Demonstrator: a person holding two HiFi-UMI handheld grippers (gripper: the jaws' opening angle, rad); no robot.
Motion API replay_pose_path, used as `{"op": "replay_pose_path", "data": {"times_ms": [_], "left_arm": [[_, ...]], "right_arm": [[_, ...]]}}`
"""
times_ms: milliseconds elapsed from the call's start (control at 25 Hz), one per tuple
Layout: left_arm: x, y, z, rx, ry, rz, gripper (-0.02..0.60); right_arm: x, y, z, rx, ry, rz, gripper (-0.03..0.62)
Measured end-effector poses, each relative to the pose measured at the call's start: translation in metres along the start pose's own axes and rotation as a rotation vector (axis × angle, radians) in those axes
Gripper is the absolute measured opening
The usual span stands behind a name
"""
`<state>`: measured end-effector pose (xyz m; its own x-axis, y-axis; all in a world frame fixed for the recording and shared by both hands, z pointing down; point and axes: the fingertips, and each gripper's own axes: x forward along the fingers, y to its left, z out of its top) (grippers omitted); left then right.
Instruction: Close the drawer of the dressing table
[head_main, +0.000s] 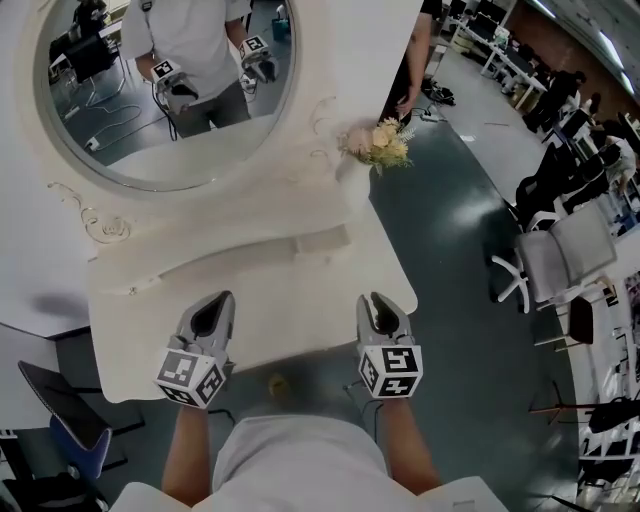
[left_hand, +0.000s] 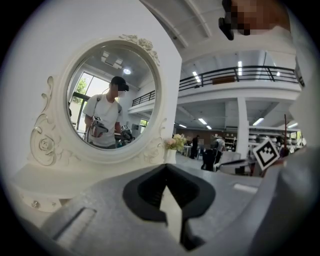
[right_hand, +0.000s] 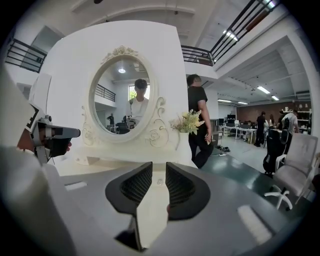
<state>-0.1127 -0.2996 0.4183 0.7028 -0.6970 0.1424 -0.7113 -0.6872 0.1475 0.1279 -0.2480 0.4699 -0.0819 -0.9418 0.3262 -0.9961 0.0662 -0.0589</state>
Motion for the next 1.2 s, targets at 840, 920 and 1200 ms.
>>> {"op": "replay_pose_path", "data": {"times_ms": [840, 920, 1200], "left_arm": [[0.062, 0.036, -0.020, -0.019, 0.080, 0.033, 0.000], [0.071, 0.037, -0.025, -0.028, 0.090, 0.034, 0.000], [0.096, 0.040, -0.050, -0.047, 0.146, 0.038, 0.000]], "right_arm": [[0.090, -0.006, -0.013, 0.014, 0.072, 0.102, 0.069], [0.100, -0.008, -0.014, 0.007, 0.079, 0.111, 0.069], [0.130, -0.014, -0.030, 0.013, 0.129, 0.145, 0.069]]}}
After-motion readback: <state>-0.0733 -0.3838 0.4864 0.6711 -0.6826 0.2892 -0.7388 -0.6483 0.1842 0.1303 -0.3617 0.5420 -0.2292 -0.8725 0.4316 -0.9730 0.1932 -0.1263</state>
